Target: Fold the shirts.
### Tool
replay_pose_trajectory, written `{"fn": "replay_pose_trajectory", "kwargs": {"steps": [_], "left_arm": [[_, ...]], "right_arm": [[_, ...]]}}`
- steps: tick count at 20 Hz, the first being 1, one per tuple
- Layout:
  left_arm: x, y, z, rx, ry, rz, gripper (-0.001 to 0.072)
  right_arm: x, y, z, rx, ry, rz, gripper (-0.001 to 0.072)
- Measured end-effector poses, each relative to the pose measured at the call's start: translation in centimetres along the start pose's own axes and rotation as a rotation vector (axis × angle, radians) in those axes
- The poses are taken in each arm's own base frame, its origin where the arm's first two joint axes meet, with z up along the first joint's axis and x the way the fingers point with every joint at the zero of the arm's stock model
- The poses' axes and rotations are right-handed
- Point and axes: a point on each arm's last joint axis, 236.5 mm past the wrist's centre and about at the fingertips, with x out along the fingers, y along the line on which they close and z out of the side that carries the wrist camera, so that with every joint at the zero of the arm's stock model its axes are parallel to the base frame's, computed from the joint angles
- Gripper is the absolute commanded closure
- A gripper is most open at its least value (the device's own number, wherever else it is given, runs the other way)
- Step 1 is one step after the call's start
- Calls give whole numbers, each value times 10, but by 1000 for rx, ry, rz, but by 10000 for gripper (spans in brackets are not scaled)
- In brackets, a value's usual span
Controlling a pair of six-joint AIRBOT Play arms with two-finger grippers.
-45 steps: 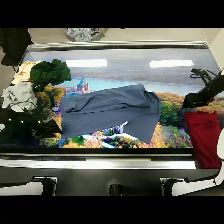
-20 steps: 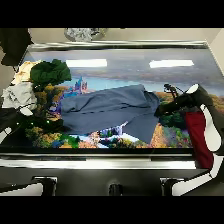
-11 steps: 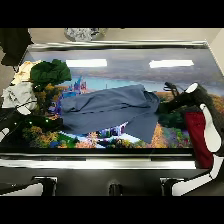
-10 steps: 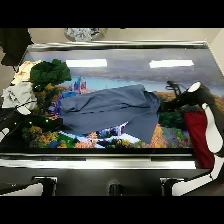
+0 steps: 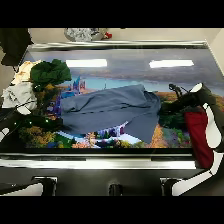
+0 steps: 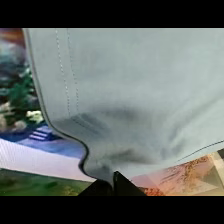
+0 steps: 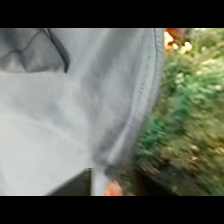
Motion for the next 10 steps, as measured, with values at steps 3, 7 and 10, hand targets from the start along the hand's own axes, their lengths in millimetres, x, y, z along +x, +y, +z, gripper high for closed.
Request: {"fn": "replay_pose_trajectory", "kwargs": {"steps": [3,7,10], "left_arm": [[-7,-2,4,8,-8,-2,674],[-78,-27,54,96,-189,7,675],[-210,-84,108,240,-535,36,674]], "right_arm": [[8,6,6,-5,-1,0,676],[-58,25,43,-172,-155,-89,675],[-196,69,82,-364,-465,-304,674]]}}
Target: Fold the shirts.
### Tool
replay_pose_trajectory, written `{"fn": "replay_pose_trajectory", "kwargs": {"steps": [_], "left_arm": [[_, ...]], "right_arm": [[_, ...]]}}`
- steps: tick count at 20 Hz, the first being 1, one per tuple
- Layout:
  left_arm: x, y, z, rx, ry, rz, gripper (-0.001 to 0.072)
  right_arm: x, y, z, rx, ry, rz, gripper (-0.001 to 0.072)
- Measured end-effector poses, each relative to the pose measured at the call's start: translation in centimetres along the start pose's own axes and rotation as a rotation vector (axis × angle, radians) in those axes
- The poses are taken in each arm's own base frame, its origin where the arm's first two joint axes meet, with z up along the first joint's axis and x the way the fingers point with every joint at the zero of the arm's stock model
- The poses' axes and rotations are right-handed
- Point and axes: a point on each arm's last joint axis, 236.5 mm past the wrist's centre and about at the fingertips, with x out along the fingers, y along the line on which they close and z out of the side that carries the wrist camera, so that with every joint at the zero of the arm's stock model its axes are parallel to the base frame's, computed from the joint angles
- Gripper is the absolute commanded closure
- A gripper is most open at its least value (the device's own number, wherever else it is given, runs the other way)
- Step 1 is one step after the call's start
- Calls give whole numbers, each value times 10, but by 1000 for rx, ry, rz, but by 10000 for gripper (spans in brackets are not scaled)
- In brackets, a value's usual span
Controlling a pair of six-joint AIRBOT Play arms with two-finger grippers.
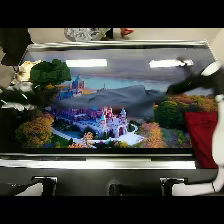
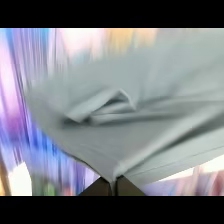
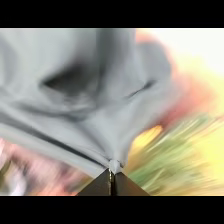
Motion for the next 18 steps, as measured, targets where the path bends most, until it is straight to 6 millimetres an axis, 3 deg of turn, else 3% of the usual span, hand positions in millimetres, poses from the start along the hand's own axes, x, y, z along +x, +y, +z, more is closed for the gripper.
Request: {"fn": "replay_pose_trajectory", "kwargs": {"steps": [1,2,4,5,6,8,10,13,16,18], "left_arm": [[-43,-19,42,62,-145,11,674],[-96,-44,80,126,-305,20,674],[-206,-99,122,231,-600,28,674],[-254,-124,126,277,-715,28,673],[-297,-146,121,310,-812,28,674],[-358,-174,103,341,-957,42,674],[-391,-188,81,343,-1032,49,675],[-412,-193,65,337,-1083,69,674],[-417,-193,61,331,-1094,71,674],[-398,-182,67,312,-1037,82,675]], "right_arm": [[-53,-4,35,-65,-126,-109,674],[-119,-2,71,-131,-279,-232,674],[-262,18,109,-240,-561,-486,674],[-329,36,112,-284,-675,-595,674],[-381,56,106,-314,-759,-676,674],[-462,95,82,-357,-883,-799,674],[-510,125,57,-380,-959,-867,674],[-541,146,32,-382,-999,-916,674],[-538,146,25,-365,-977,-910,674],[-520,134,29,-347,-921,-881,674]]}}
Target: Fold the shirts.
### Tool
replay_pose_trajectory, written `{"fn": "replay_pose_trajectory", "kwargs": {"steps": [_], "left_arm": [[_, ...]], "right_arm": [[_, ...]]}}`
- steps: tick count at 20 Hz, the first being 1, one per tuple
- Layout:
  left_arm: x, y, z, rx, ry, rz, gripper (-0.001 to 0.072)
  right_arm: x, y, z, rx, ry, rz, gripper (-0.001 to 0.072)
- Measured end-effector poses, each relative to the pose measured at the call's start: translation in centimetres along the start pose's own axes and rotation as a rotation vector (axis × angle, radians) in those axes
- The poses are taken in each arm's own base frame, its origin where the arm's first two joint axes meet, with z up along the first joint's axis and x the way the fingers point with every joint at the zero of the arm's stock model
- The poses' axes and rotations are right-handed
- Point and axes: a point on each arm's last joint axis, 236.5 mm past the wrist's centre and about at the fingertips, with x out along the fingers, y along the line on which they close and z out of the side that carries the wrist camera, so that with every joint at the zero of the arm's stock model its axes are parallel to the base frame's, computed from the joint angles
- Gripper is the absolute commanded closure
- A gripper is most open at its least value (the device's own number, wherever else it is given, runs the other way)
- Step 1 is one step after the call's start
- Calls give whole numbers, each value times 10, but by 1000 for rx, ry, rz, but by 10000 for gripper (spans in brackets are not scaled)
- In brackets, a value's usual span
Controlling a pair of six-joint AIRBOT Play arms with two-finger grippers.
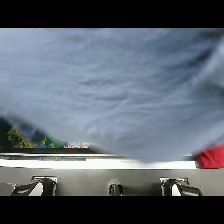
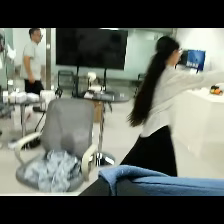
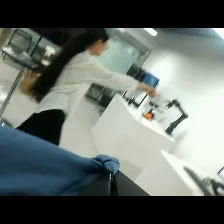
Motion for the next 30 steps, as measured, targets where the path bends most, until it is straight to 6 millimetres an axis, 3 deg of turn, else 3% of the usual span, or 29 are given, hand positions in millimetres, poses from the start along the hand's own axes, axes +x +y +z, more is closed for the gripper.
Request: {"fn": "replay_pose_trajectory", "kwargs": {"steps": [2,5,8,11,13,16,19,21,23,25,28,30], "left_arm": [[28,12,-35,-25,132,0,676],[89,44,-134,-92,466,-3,677],[141,77,-266,-173,826,-11,675],[170,103,-403,-273,1130,-4,675],[181,116,-480,-332,1261,8,674],[197,127,-556,-408,1325,24,674],[215,134,-584,-452,1286,40,673],[226,138,-580,-445,1251,25,673],[222,138,-572,-431,1276,-10,674],[205,135,-568,-431,1351,-51,674],[166,133,-586,-444,1521,-52,674],[138,131,-602,-464,1643,-49,674]], "right_arm": [[34,23,-37,9,130,89,675],[104,100,-142,51,462,360,676],[153,207,-269,93,802,651,675],[183,311,-369,108,994,837,675],[203,363,-411,147,1028,863,674],[233,405,-446,216,997,819,674],[257,418,-450,255,932,770,673],[258,416,-446,248,932,773,673],[249,404,-432,216,946,795,673],[212,398,-434,173,1064,873,674],[151,404,-451,147,1265,996,674],[124,411,-463,163,1352,1033,674]]}}
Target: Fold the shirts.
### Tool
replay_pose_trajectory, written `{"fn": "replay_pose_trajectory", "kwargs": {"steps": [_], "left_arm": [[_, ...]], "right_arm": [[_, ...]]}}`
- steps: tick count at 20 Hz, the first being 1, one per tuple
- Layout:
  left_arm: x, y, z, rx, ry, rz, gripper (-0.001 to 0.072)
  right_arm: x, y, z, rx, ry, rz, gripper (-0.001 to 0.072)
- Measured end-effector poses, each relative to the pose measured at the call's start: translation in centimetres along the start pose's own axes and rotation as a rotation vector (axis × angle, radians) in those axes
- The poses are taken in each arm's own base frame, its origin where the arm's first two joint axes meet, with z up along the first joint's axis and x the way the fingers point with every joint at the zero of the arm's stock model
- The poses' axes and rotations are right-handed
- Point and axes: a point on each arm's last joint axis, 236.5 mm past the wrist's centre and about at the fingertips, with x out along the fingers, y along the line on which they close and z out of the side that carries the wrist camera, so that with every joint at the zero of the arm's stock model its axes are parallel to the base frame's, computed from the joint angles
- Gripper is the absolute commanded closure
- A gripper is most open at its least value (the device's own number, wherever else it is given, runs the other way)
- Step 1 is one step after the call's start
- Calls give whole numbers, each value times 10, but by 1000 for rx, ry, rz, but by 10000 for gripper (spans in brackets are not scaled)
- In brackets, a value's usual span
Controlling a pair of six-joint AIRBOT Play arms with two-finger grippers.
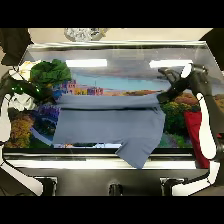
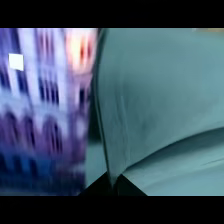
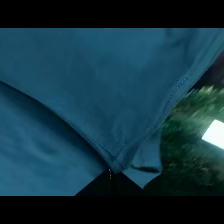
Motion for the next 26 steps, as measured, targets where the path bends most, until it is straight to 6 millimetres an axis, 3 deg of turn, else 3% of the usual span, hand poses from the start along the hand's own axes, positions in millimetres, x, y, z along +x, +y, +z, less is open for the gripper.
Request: {"fn": "replay_pose_trajectory", "kwargs": {"steps": [5,6,7,8,12,15,18,21,26], "left_arm": [[16,12,-27,-38,125,16,673],[18,14,-29,-40,131,21,623],[18,13,-30,-41,137,20,409],[19,14,-31,-40,141,22,243],[12,17,-37,-53,157,22,242],[-5,25,-56,-90,191,26,242],[-13,34,-89,-146,219,36,243],[1,42,-138,-214,249,37,243],[30,51,-194,-249,279,28,244]], "right_arm": [[27,23,-18,71,46,102,673],[30,24,-19,79,51,109,658],[33,25,-20,90,54,113,473],[34,27,-21,103,55,120,318],[26,24,-26,125,55,118,282],[3,9,-55,149,103,123,283],[-14,-1,-95,182,166,141,285],[-14,8,-125,196,200,164,285],[-4,24,-147,189,213,206,285]]}}
